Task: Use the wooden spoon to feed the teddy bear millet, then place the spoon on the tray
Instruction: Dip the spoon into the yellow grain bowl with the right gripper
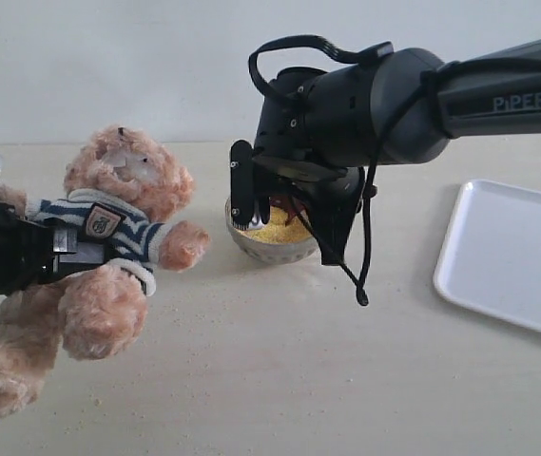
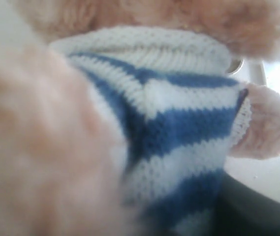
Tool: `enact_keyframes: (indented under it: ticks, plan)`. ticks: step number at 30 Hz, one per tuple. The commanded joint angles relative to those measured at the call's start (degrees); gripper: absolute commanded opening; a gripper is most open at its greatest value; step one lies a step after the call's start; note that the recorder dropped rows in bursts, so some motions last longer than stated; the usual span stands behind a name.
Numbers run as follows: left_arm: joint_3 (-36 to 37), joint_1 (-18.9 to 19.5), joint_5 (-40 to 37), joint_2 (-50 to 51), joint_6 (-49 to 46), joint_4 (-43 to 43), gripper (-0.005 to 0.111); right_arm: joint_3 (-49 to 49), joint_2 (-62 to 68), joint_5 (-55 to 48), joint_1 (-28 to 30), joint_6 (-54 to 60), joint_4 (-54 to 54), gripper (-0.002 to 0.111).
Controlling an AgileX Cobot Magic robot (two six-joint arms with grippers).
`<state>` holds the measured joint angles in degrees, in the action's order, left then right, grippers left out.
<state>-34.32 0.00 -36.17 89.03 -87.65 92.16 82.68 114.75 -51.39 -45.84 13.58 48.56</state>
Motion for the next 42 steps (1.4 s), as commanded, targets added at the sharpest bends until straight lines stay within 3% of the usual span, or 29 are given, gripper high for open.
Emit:
enact_keyframes:
  ticks: [1,32,42]
  plan:
    - [0.0,0.1,-0.9,-0.4,-0.2,0.3,0.005,0.3,-1.0,-0.9,0.1,-1.5,1.4,0.000]
    - [0.0,0.1,-0.4,-0.4,-0.4,0.3,0.005,0.3,-6.4,0.1,0.1,-4.3,-3.3,0.000]
    - [0.0,0.1,-0.4,-0.4,-0.7,-0.3,0.005,0.3,-8.1,1.9,2.3,-3.5,-16.8,0.000]
